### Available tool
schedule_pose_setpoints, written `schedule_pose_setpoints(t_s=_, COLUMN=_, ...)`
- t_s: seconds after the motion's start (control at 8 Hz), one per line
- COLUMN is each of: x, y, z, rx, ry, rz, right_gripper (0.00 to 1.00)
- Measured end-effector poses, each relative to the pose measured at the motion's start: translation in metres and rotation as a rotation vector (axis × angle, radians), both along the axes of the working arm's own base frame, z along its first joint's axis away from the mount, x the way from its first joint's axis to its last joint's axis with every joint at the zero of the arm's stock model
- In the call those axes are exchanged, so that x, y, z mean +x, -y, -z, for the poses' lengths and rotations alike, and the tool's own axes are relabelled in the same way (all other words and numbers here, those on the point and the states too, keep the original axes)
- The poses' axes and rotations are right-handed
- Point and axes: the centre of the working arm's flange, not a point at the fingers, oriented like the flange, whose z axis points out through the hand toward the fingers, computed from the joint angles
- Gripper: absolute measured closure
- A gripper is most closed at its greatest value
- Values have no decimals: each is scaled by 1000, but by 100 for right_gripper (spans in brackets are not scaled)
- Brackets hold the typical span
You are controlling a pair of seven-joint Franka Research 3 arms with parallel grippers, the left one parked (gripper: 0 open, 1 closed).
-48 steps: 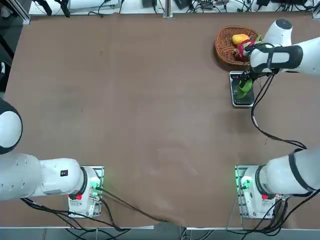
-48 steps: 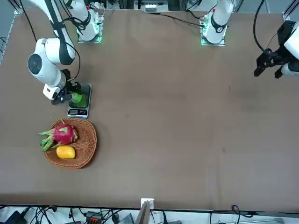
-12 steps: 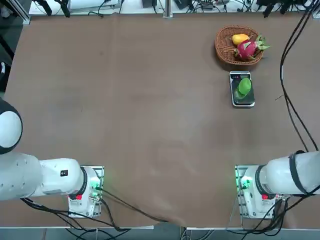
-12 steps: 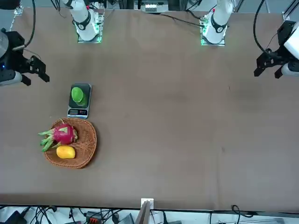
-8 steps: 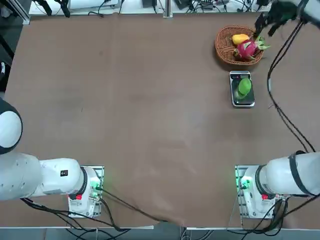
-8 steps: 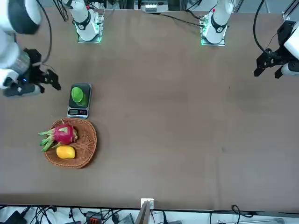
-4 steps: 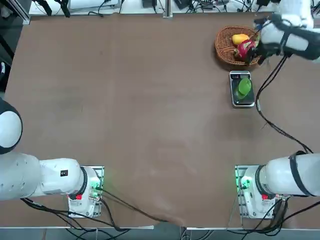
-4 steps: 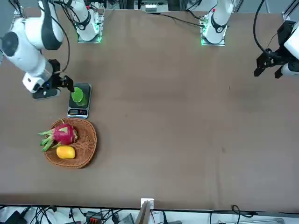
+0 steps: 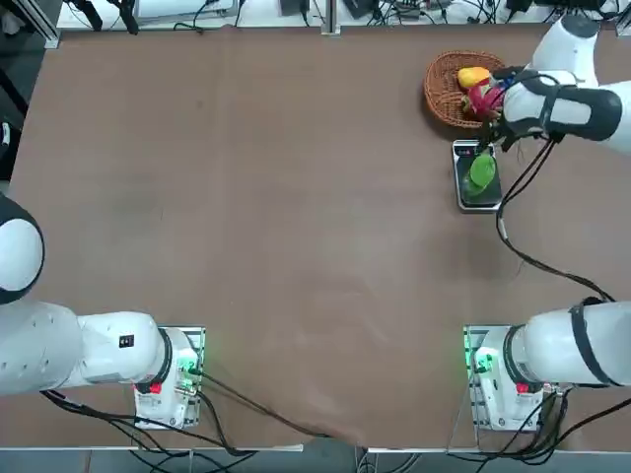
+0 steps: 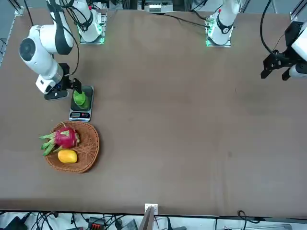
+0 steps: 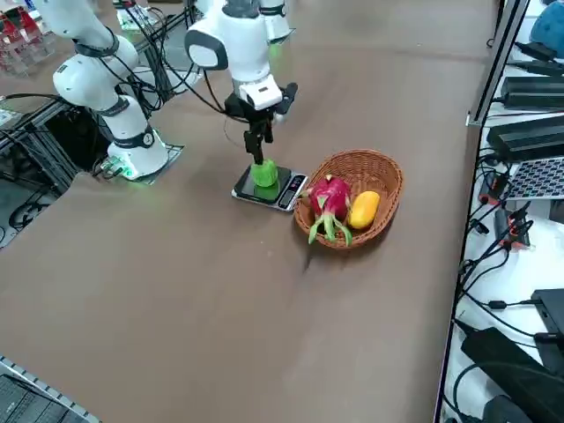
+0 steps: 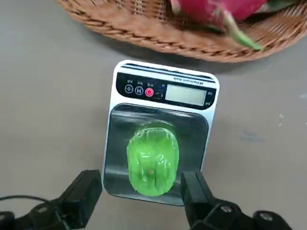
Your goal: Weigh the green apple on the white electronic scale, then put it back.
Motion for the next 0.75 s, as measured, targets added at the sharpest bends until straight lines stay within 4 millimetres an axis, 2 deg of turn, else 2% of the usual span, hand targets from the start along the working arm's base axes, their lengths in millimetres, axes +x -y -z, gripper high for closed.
schedule_pose_setpoints(t_s=0.75, x=4, y=0, z=43, rx=2, ry=-12, rz=-36, right_gripper=0)
